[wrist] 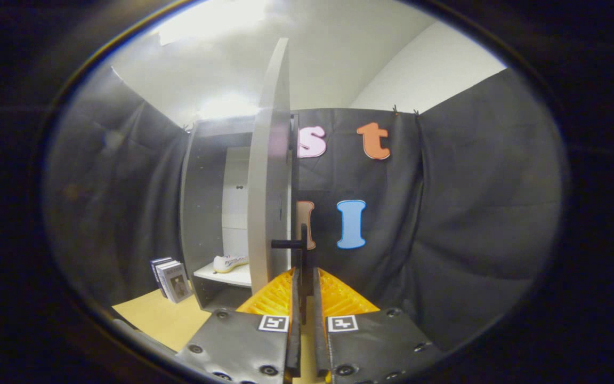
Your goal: Open the shoe cabinet door, grab the shoes and put them into the shoe cabinet, then close the shoe cabinet door.
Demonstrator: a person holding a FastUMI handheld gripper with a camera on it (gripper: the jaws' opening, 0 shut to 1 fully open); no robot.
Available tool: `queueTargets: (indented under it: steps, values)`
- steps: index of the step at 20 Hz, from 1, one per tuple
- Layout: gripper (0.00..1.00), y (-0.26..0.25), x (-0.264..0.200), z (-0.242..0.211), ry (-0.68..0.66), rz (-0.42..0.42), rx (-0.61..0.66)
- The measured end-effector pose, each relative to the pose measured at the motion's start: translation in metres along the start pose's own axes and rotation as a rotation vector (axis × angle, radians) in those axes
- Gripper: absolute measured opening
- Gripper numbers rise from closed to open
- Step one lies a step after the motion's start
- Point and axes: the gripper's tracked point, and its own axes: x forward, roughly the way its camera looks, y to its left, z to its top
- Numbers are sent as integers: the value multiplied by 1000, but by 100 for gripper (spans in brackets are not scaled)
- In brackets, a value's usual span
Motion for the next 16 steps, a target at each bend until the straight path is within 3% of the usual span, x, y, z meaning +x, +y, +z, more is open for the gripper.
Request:
queueTargets:
  steps: [6,15,16]
  values:
    - [11,19,-32,3,-17,-39,8]
    - [10,155,-20,-31,-7,121,-6]
    - [15,172,-15,-40,10,144,0]
